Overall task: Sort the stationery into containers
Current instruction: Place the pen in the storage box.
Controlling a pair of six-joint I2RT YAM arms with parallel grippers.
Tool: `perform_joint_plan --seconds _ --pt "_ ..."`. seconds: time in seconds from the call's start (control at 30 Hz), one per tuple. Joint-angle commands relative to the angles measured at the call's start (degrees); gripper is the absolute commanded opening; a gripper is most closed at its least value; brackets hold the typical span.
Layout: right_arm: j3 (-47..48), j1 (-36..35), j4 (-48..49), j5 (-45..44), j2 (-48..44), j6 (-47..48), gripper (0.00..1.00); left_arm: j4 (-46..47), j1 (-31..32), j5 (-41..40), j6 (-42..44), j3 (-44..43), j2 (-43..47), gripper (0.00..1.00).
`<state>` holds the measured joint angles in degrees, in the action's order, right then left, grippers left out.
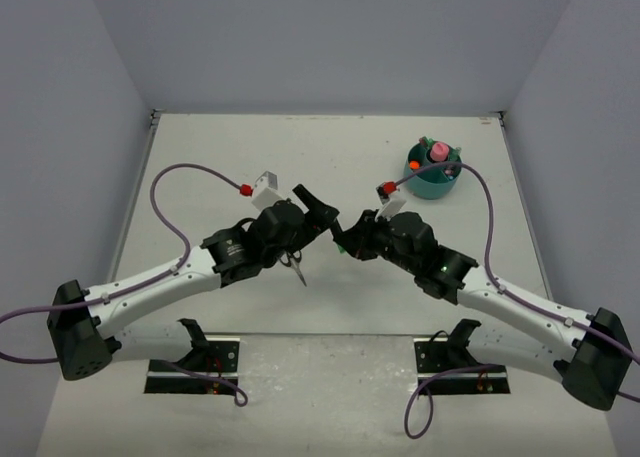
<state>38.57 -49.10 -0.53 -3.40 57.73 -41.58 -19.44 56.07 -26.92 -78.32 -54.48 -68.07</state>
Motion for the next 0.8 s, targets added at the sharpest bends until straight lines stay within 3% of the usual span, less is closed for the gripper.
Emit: perform_joint_plan --seconds 0.0,0.1,0.17,0.3,0.37,0.57,0.77 --pt "7.54 7.89 -13.2 1.34 1.84 5.02 0.0 -11.12 0.0 -13.14 2.96 -5.79 4.81 1.0" --pt "10.31 16.93 -19.12 3.22 3.32 8.02 0.0 -22.05 -0.24 -20.68 3.12 -10.91 7.03 1.0" --pt "13.52 22.78 -23.34 3.16 4.81 10.7 0.0 -23.95 -0.26 -22.56 7.88 -11.53 9.59 1.0" --pt "27.56 31.16 -36.23 -1.76 15.47 15.91 0.0 -16.61 -0.26 -15.76 25.91 -8.06 17.68 1.0" --pt "39.0 33.77 -42.4 -3.51 22.74 18.65 0.0 -17.93 -0.26 -11.11 32.83 -7.4 19.37 1.0" --pt "57.87 38.67 -51.73 -3.74 40.73 22.63 0.0 -30.32 -0.26 -12.52 34.01 -5.76 24.85 1.0" --pt "76.38 39.74 -62.8 -7.48 53.4 24.5 0.0 -31.04 -0.26 -18.65 32.55 3.62 35.05 1.0"
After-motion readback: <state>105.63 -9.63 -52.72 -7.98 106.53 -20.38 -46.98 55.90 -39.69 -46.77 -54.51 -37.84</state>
